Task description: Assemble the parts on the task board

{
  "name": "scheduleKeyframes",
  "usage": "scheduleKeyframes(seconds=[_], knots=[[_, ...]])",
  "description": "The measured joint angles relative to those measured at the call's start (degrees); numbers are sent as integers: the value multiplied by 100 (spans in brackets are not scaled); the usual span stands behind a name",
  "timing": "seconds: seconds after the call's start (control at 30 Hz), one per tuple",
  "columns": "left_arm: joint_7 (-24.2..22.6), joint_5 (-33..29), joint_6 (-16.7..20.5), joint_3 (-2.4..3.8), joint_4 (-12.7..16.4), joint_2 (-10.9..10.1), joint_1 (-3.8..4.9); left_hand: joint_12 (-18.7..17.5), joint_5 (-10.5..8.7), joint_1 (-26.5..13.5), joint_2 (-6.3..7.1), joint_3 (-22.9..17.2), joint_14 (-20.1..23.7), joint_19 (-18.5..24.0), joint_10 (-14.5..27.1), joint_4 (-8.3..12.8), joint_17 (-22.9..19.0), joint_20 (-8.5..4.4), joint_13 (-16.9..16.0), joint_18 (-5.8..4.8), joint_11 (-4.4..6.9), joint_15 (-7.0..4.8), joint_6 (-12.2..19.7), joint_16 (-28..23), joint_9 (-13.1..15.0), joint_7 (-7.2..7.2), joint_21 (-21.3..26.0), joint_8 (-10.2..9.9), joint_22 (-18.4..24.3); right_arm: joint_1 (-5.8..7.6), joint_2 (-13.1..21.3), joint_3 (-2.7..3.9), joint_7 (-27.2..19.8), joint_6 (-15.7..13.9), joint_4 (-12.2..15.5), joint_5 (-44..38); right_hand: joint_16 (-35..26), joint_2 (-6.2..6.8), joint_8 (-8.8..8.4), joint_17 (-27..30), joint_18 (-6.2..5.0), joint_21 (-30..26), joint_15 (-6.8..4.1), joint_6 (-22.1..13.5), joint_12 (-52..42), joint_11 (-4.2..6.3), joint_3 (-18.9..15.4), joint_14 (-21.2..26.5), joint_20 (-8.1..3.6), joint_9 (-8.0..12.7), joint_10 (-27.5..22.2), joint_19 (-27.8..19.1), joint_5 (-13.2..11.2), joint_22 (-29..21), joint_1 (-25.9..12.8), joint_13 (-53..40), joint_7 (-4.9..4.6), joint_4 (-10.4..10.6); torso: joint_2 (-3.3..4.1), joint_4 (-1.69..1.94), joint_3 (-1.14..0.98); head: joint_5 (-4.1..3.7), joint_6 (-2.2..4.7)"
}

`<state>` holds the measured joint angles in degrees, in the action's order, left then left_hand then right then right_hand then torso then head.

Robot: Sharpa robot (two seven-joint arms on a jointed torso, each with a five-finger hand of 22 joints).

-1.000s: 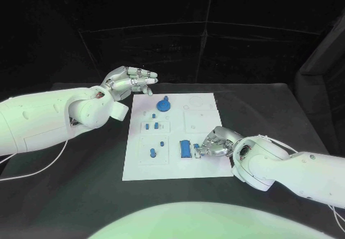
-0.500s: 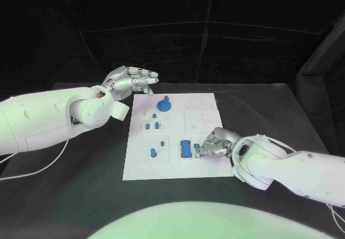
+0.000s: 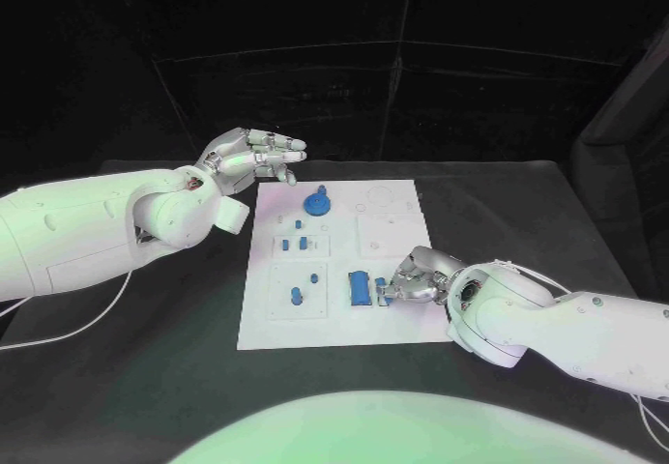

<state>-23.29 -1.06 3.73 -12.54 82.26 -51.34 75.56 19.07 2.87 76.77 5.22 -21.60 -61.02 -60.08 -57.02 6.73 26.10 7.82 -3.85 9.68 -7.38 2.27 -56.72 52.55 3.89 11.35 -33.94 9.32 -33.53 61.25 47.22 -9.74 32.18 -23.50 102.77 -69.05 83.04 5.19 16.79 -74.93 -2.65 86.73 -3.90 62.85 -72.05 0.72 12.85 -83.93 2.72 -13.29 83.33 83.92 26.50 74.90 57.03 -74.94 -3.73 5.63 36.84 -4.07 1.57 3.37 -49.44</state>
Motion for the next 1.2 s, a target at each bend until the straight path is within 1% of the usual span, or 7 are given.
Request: scheduleKeyframes(seconds=[0.2, 0.5, 0.73, 0.9, 0.97, 1.03, 1.2], knots=[[12, 0, -8, 0, 0, -1, 0, 0, 0, 0, 0, 0, 0, 0, 0, 0, 0, 0, 0, 0, 0, 0, 0, 0, 0, 0, 0, 0, 0, -1, 19, -1, -55, -21, 7, -11, 6, 56, 0, 0, 0, 0, -42, 56, -28, 21, -517, -1, -40, -86, 21, 3, -318, 0, -315, 0, 54, 353, -7, -1, 0, 0, -4], [22, 0, -19, 0, -4, -3, 1, 0, 0, 0, 0, 0, 0, 0, 0, 0, 1, 0, 0, 0, 0, 0, 0, 0, 0, 0, 0, 0, -1, -1, 136, 0, -161, -92, 38, -30, 6, 41, -28, 1, 0, 0, -42, 82, -28, 42, -679, -1, -40, -129, 41, 3, -390, 0, -325, 1, 44, 421, -13, -1, 1, -6, 19], [23, 0, -21, 0, -19, 5, 1, 0, 0, 0, 0, 0, 0, 0, 0, 0, 1, 0, 0, 0, 0, 0, 0, 0, 0, 0, -1, 0, -1, -1, 288, 0, -324, -139, -13, -15, 5, -77, -159, 15, 0, 0, -42, -20, 46, 38, -762, -1, -40, -161, 37, 3, -154, 0, 168, 1, 0, 201, -18, 0, 1, -12, 54], [-7, 0, -2, -1, -79, 33, 0, 11, 0, -32, -32, 2, 16, 4, 0, -2, -22, 4, 0, 0, 0, 16, 0, -21, 0, 0, 22, 37, 13, 12, 383, 1, -941, -222, -173, 450, -535, -89, -455, 896, -7, -452, 58, -463, 1234, -167, -778, -8, 33, -73, -491, -410, -201, -29, 761, 613, -195, -114, -34, 9, 7, -38, 126], [-52, -9, 27, -4, -123, 56, -3, 51, 0, -20, -87, 16, 161, 139, -17, -16, -120, 34, 1, 1, 17, 35, -40, -219, 6, -40, 140, 96, 72, 62, 399, 0, -1407, -265, -315, 950, -1220, -158, -555, 1896, -248, -986, 127, -538, 2492, -210, -691, 197, 78, -19, -1103, -990, -458, -797, 1030, 1475, -246, -232, -53, 13, 12, -62, 181], [-105, -27, 55, -4, -176, 92, -10, -11, 0, -78, -146, -51, 434, 544, -113, -50, -461, 79, 25, -1, 36, 81, -95, -888, 7, -95, 518, 99, 295, 123, 389, 1, -1867, -291, -479, 1504, -2937, -193, -668, 3850, -655, -2499, 251, -545, 4127, -303, -506, 1066, 159, 43, -1963, -2446, -662, -2732, 1290, 2597, -352, -343, -79, 18, 19, -86, 242], [-274, -148, 121, -4, -411, 227, -57, -428, -17, -230, -113, -171, 751, 1308, -197, -170, -1086, 320, 35, 0, -30, 340, -103, -2172, -9, -102, 1421, 27, 887, 245, 158, 215, -3184, -213, -1201, 3232, -5534, -70, -968, 5431, -717, -4787, 800, -580, 5983, -750, -6, 2431, 609, 230, -2595, -3752, -1111, -4406, 1703, 4430, -585, -543, -185, 24, 46, -129, 459]])
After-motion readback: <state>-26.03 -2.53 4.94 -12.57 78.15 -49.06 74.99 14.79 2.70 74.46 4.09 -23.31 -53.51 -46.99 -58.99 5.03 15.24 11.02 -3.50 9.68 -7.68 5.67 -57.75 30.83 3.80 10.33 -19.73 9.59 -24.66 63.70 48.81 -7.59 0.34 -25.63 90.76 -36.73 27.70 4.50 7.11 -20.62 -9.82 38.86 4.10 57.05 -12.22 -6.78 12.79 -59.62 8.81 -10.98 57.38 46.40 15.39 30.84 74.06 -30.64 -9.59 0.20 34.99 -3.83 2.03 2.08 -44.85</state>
